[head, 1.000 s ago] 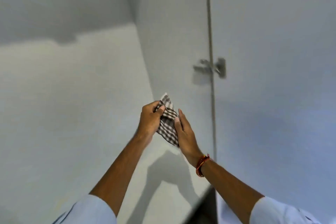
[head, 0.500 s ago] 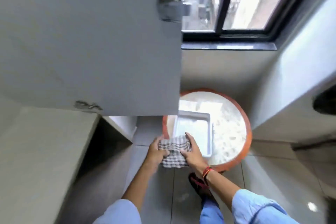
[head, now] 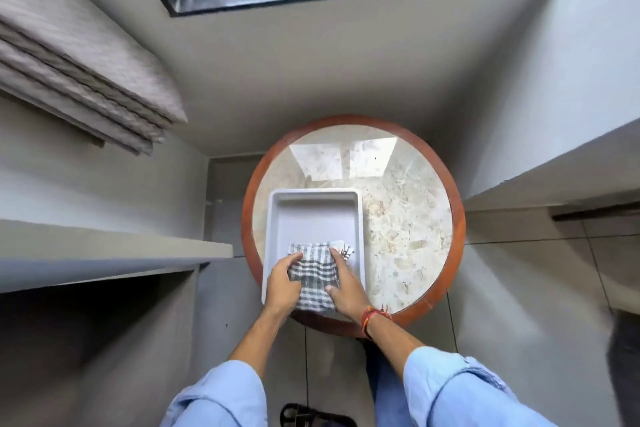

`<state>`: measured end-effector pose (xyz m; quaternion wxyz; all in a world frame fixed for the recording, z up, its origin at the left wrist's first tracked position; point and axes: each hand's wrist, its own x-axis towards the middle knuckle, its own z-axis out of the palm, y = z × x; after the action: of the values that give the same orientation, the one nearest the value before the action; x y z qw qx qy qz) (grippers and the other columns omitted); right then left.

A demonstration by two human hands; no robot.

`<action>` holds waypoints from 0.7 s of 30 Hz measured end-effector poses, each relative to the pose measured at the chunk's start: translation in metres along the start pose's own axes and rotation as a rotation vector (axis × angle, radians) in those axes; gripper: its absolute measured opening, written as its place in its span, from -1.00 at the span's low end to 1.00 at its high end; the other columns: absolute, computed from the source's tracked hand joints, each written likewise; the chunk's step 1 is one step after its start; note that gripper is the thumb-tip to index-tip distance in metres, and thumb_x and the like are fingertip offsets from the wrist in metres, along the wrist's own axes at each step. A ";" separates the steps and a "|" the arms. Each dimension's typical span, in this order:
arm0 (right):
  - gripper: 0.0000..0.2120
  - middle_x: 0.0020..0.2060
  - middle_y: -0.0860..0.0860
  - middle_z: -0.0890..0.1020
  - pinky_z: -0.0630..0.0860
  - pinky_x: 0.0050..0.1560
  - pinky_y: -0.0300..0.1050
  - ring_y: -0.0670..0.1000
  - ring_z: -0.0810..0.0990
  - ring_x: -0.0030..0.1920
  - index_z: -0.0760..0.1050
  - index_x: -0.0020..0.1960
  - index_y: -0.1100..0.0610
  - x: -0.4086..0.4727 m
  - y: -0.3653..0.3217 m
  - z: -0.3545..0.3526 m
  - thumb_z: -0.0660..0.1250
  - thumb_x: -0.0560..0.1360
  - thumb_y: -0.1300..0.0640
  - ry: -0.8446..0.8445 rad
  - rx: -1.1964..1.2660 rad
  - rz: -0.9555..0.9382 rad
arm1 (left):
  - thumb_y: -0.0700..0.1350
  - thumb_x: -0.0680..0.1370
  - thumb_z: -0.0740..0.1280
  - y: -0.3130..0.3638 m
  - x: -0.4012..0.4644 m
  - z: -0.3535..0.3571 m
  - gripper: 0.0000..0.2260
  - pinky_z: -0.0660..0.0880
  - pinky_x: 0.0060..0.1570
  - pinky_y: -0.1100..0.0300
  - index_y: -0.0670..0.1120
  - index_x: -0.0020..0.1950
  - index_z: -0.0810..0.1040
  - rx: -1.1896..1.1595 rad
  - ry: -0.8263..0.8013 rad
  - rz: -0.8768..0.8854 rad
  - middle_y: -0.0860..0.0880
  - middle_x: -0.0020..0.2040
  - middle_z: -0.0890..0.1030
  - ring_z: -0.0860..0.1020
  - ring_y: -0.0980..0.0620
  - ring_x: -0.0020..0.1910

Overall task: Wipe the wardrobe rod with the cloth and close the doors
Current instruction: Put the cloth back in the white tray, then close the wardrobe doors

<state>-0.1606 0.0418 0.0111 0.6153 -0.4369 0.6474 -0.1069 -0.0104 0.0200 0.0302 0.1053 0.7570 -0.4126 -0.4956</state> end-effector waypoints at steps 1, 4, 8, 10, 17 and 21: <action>-0.17 0.48 0.11 0.43 0.45 0.38 -0.15 -0.02 0.50 0.33 0.06 0.64 0.05 0.015 0.005 -0.001 0.21 0.48 0.50 -0.009 0.009 0.014 | -0.58 0.36 0.16 -0.003 0.013 0.008 -0.37 0.40 0.31 0.28 -0.19 0.37 0.52 0.011 0.008 -0.001 -0.11 0.35 0.55 0.49 0.00 0.34; -0.16 0.47 0.15 0.46 0.55 0.37 0.06 0.15 0.57 0.34 0.07 0.64 0.08 0.036 0.012 -0.003 0.21 0.46 0.53 0.008 0.032 0.064 | -0.57 0.38 0.15 -0.006 0.036 0.019 -0.39 0.39 0.43 0.14 -0.22 0.38 0.50 0.054 0.000 0.018 -0.16 0.37 0.54 0.49 -0.06 0.37; -0.18 0.63 0.12 0.16 0.25 0.61 -0.02 0.13 0.20 0.63 0.08 0.64 0.12 0.024 0.018 0.000 0.22 0.47 0.52 -0.007 -0.073 0.087 | -0.54 0.42 0.13 -0.009 0.026 0.016 -0.39 0.29 0.48 0.19 -0.20 0.43 0.47 0.132 -0.002 -0.003 -0.13 0.42 0.50 0.45 -0.07 0.42; -0.20 0.67 0.10 0.03 0.19 0.62 -0.05 0.13 0.07 0.66 0.10 0.64 0.11 0.008 0.008 -0.001 0.20 0.48 0.51 0.029 -0.101 0.100 | -0.52 0.42 0.15 -0.004 0.010 -0.002 -0.40 0.23 0.47 0.24 -0.18 0.43 0.47 0.140 0.021 -0.015 -0.11 0.45 0.48 0.41 -0.06 0.45; -0.34 0.64 0.14 0.17 0.10 0.67 0.01 0.12 0.13 0.65 0.15 0.61 0.21 -0.058 -0.057 -0.010 0.22 0.55 0.41 0.006 -0.148 -0.048 | -0.37 0.49 0.23 0.018 -0.068 -0.082 -0.50 0.30 0.35 0.24 -0.15 0.43 0.45 0.172 0.119 0.043 -0.13 0.44 0.49 0.45 -0.08 0.42; -0.45 0.55 0.14 0.38 0.34 0.55 0.08 0.13 0.41 0.50 0.27 0.57 0.18 -0.124 -0.139 -0.023 0.28 0.61 0.32 0.046 -0.006 -0.236 | -0.28 0.53 0.32 0.032 -0.138 -0.136 -0.54 0.27 0.29 0.35 -0.14 0.44 0.45 0.238 0.131 0.137 -0.12 0.47 0.46 0.41 -0.05 0.45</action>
<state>-0.1380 0.0359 0.1977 0.5820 -0.5094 0.6058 -0.1866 0.0633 0.0661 0.2057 0.0753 0.7649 -0.5115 -0.3843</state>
